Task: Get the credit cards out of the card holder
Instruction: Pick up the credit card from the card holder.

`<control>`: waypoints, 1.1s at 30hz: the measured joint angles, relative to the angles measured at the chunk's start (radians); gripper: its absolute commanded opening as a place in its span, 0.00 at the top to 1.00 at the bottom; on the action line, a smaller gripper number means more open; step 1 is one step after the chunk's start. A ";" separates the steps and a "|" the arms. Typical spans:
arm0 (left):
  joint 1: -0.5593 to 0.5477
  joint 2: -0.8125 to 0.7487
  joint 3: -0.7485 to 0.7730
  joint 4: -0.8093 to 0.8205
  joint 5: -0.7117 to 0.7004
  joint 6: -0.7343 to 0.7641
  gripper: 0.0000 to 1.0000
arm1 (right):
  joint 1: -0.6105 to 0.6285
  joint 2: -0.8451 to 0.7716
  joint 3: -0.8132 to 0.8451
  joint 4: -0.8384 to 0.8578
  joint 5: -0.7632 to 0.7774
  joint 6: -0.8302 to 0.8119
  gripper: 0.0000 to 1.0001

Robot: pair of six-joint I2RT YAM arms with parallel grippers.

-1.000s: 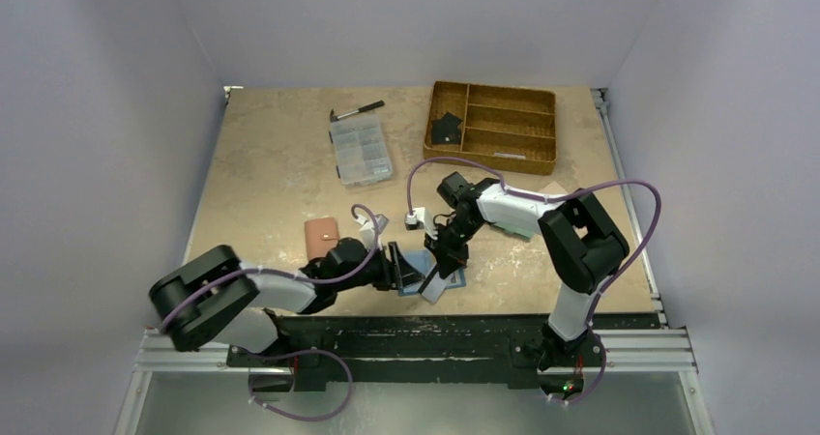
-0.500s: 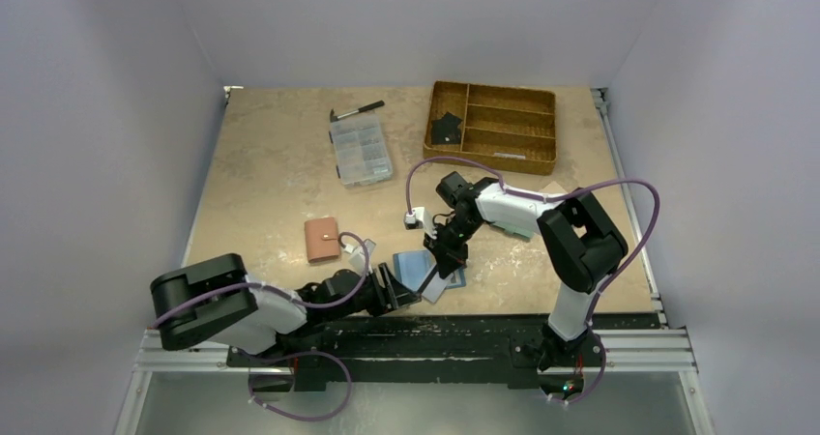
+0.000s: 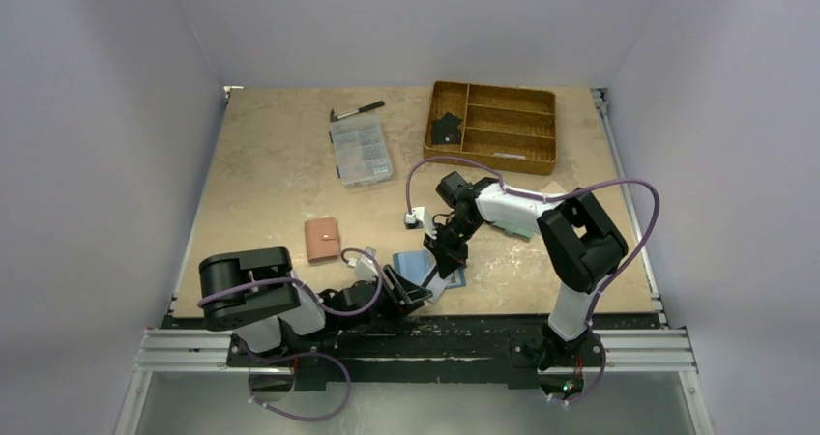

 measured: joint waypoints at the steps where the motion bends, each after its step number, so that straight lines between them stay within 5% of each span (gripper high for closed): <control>1: -0.014 0.011 0.005 0.001 -0.016 -0.026 0.51 | 0.000 0.000 0.000 0.000 0.000 0.000 0.95; 6: -0.097 0.092 0.056 0.014 -0.120 -0.161 0.56 | 0.000 0.000 0.000 0.000 0.000 0.002 0.95; 12: -0.135 0.238 0.066 0.159 -0.221 -0.268 0.73 | 0.000 0.000 0.000 0.000 0.000 0.004 0.93; 19: -0.148 0.422 0.017 0.480 -0.304 -0.267 0.80 | 0.000 0.000 0.001 0.000 0.000 0.004 0.89; 23: -0.158 0.459 0.014 0.513 -0.326 -0.259 0.89 | 0.000 0.000 0.002 0.000 0.000 0.003 0.86; 33: -0.162 0.463 0.015 0.514 -0.330 -0.238 1.00 | -0.012 -0.034 0.004 -0.026 -0.008 -0.020 0.61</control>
